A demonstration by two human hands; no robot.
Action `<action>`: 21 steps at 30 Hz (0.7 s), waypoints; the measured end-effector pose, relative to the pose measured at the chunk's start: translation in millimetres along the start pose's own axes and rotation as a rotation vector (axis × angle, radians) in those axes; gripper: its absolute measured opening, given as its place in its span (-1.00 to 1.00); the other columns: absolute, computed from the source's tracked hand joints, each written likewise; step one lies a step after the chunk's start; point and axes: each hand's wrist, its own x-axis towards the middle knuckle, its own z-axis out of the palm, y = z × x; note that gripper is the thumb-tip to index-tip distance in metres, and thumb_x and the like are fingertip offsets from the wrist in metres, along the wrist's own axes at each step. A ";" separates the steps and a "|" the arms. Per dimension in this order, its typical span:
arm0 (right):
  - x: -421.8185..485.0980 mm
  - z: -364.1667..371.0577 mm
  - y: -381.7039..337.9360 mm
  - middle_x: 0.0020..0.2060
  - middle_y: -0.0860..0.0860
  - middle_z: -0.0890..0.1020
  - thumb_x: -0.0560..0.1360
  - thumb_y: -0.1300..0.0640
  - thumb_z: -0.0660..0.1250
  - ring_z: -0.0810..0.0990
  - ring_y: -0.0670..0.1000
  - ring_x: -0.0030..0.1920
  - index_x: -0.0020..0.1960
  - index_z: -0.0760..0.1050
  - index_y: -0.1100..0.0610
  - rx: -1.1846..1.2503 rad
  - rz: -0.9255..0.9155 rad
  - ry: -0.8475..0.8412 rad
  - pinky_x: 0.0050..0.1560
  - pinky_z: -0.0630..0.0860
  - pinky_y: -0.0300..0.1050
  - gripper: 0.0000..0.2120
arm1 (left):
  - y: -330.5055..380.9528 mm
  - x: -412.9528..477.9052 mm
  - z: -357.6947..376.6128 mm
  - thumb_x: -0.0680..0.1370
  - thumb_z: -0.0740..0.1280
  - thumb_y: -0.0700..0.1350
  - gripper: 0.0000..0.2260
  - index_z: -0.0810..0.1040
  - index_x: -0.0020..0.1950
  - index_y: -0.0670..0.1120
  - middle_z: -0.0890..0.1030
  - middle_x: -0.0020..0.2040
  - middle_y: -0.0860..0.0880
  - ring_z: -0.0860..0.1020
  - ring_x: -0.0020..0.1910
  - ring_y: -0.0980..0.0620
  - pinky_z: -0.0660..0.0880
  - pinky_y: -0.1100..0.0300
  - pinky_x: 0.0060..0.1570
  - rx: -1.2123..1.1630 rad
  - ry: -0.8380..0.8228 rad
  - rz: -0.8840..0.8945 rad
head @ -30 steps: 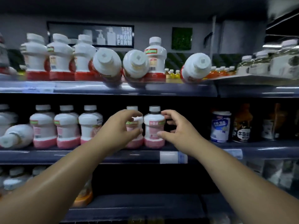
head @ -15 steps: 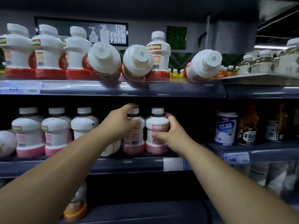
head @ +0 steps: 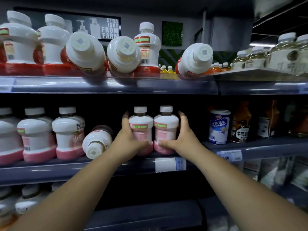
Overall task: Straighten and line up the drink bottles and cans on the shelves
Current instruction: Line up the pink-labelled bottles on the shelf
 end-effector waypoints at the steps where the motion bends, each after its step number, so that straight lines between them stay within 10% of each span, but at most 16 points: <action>1: 0.0 0.8 0.7 0.41 -0.11 0.39 0.19 -0.07 0.66 0.46 -0.07 0.31 0.57 -0.08 -0.16 -0.018 -0.012 0.013 0.33 0.43 -0.10 0.20 | -3.5 -0.5 0.6 0.27 0.62 -0.06 0.15 -0.13 0.60 0.03 0.48 0.24 0.24 0.50 0.18 0.36 0.47 0.20 0.24 -0.001 0.001 0.005; 14: 5.0 -5.6 8.4 0.34 -0.02 0.51 0.21 -0.21 0.50 0.58 0.05 0.17 0.51 -0.31 -0.30 -0.213 -0.025 -0.054 0.20 0.54 0.03 0.19 | -14.1 2.2 3.3 0.21 0.62 0.10 0.00 0.12 0.50 0.02 0.56 0.19 0.12 0.57 0.09 0.17 0.51 0.16 0.12 0.024 0.106 -0.080; 18: 7.2 -3.4 17.0 0.35 -0.03 0.48 -0.01 -0.31 0.58 0.53 0.01 0.26 0.50 -0.09 -0.23 -0.050 0.026 0.026 0.31 0.48 0.06 0.27 | -14.3 2.7 3.4 0.25 0.63 0.01 0.00 0.09 0.52 0.03 0.54 0.23 0.11 0.54 0.12 0.23 0.48 0.22 0.11 -0.042 0.069 -0.097; 21: 11.5 -4.4 22.6 0.28 -0.05 0.54 0.22 0.00 0.58 0.59 -0.07 0.18 0.55 -0.23 -0.25 0.124 0.037 -0.103 0.20 0.55 -0.04 0.21 | -10.4 1.5 6.4 0.25 0.64 0.01 -0.12 0.18 0.40 0.04 0.52 0.12 0.21 0.52 0.06 0.30 0.46 0.26 0.07 0.002 0.096 -0.095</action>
